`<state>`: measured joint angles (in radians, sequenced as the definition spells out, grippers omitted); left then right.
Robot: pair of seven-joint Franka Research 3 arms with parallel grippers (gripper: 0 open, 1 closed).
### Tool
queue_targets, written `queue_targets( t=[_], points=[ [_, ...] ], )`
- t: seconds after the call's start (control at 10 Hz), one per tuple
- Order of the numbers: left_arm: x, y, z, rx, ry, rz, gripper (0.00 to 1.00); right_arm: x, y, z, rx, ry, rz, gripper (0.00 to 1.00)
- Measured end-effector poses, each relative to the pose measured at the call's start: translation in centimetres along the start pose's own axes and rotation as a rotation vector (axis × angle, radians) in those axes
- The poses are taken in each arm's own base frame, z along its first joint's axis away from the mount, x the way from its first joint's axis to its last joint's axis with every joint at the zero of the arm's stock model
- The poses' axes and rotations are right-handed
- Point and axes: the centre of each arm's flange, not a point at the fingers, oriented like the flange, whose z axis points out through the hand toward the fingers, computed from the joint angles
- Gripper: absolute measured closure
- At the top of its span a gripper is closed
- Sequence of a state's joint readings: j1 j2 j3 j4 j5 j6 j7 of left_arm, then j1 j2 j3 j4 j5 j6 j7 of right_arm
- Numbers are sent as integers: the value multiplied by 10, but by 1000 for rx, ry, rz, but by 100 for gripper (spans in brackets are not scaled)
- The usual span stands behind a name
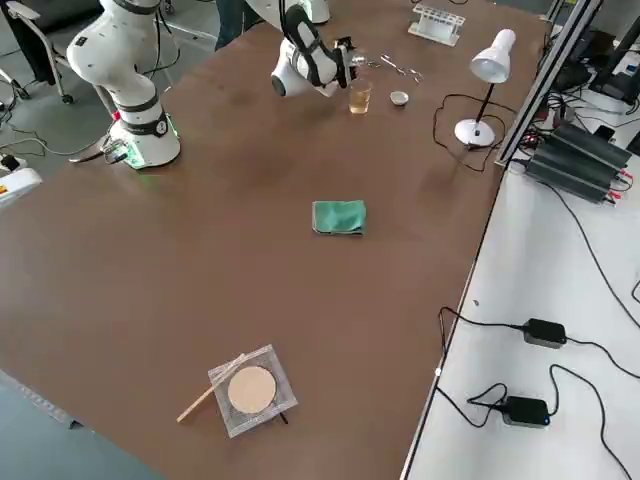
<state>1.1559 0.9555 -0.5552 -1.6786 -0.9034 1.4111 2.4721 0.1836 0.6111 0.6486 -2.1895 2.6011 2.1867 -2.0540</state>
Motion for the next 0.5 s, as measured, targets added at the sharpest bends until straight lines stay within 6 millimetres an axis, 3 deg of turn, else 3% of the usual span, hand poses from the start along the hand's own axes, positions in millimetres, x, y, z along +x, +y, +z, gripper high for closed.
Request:
queue_targets(
  t=[0.5],
  points=[
    [-15,2,0,7,23,-11,79,2,-4,4,4,2,146,62]
  ],
)
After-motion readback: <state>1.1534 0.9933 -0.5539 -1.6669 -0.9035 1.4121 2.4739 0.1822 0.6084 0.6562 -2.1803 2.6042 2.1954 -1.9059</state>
